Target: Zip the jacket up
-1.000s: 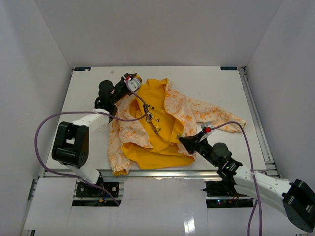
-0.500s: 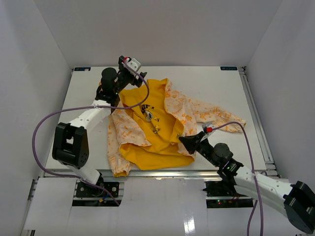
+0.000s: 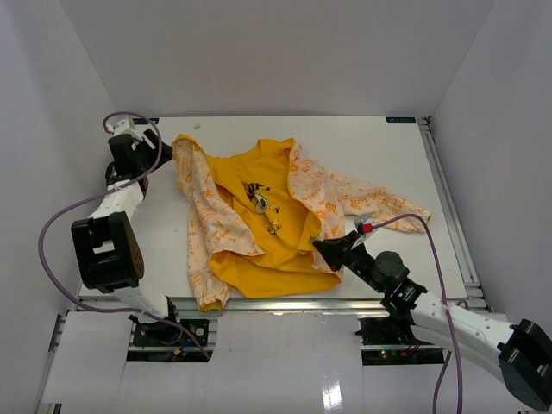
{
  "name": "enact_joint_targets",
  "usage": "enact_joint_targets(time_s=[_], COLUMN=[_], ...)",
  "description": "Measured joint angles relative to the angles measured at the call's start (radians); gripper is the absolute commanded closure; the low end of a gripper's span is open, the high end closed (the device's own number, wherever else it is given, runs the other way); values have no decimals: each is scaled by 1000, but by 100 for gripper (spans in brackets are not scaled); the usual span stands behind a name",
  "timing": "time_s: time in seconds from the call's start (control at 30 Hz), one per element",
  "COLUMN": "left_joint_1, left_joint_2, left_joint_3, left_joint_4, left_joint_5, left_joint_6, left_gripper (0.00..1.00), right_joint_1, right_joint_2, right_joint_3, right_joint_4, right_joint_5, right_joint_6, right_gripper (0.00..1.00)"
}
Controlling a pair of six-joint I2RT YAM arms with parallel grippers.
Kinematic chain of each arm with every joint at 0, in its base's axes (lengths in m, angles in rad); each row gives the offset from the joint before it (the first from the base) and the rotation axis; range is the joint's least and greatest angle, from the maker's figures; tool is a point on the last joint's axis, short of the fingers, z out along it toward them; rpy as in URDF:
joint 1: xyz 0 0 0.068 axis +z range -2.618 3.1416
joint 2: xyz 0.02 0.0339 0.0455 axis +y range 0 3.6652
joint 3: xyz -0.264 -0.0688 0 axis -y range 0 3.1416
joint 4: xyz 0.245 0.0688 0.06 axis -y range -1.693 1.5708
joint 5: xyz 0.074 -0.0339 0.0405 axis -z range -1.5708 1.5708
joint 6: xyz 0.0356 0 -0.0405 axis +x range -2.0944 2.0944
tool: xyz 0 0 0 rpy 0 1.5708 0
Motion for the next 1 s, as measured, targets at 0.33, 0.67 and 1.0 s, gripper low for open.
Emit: enact_joint_targets(time_s=[0.33,0.67,1.0], left_joint_1=[31,38,31], left_joint_2=[81,341,321], left_joint_3=[-130,-35,33], left_joint_4=[131,371,542], left_joint_5=[68,152,336], left_joint_6=[-169,-117,85], left_gripper=[19,66,100], right_joint_1=[0,0,0], right_joint_2=[27,32,112], right_joint_3=[0,0,0], right_joint_4=[5,9,16], right_joint_5=[-6,5,3], right_joint_6=[0,-5,-10], right_gripper=[91,91,91])
